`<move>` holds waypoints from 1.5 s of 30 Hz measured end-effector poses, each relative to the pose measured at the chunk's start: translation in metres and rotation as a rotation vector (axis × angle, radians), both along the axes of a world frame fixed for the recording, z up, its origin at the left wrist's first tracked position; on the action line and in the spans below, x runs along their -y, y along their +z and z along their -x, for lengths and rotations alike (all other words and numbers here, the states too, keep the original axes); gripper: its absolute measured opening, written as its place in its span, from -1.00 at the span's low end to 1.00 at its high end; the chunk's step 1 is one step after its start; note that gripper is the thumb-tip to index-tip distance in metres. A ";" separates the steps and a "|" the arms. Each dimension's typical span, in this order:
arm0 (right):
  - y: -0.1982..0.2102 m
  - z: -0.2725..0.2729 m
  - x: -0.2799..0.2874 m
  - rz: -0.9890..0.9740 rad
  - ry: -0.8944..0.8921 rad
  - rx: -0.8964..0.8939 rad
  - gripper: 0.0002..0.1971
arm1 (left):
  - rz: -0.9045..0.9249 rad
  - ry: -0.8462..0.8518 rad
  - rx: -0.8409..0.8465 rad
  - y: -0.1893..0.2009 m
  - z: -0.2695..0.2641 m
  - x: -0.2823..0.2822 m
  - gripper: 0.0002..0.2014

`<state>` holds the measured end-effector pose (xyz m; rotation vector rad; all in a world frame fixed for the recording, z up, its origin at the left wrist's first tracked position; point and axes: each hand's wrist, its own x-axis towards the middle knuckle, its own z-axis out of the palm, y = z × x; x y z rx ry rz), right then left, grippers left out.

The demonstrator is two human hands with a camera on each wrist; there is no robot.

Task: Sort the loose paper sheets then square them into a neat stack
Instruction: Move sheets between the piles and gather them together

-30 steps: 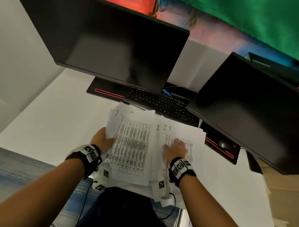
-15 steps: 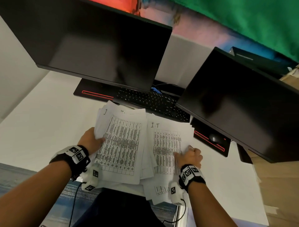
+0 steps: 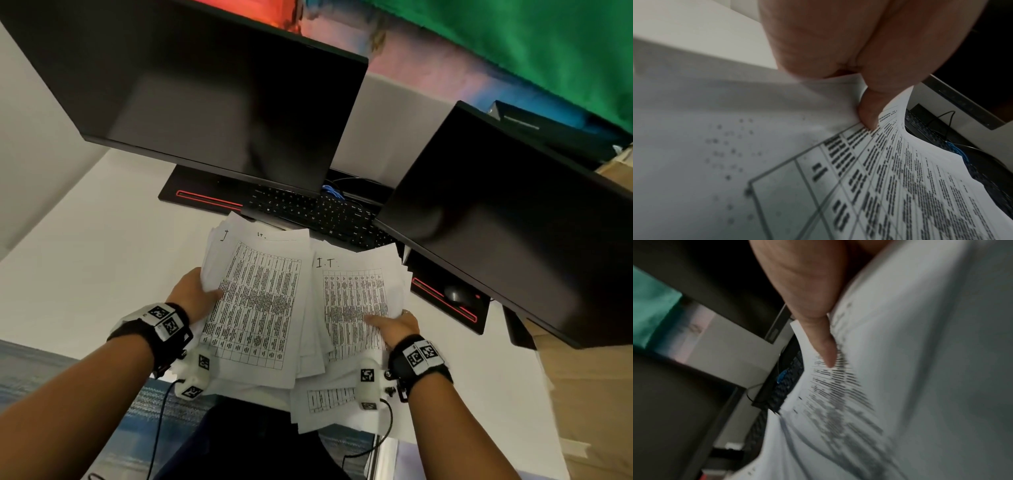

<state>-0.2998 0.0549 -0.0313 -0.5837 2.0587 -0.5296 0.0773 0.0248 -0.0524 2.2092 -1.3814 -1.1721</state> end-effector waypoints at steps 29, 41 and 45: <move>0.049 -0.089 0.043 0.248 0.049 0.241 -0.49 | -0.112 0.074 -0.219 0.018 0.004 -0.003 -0.56; 0.001 -0.100 0.039 0.034 0.574 -0.198 -0.26 | -0.118 0.160 -0.227 -0.007 0.004 0.010 -0.38; -0.008 -0.119 0.036 -0.001 0.670 -0.249 -0.32 | -0.070 0.012 -0.050 0.000 0.013 0.011 -0.59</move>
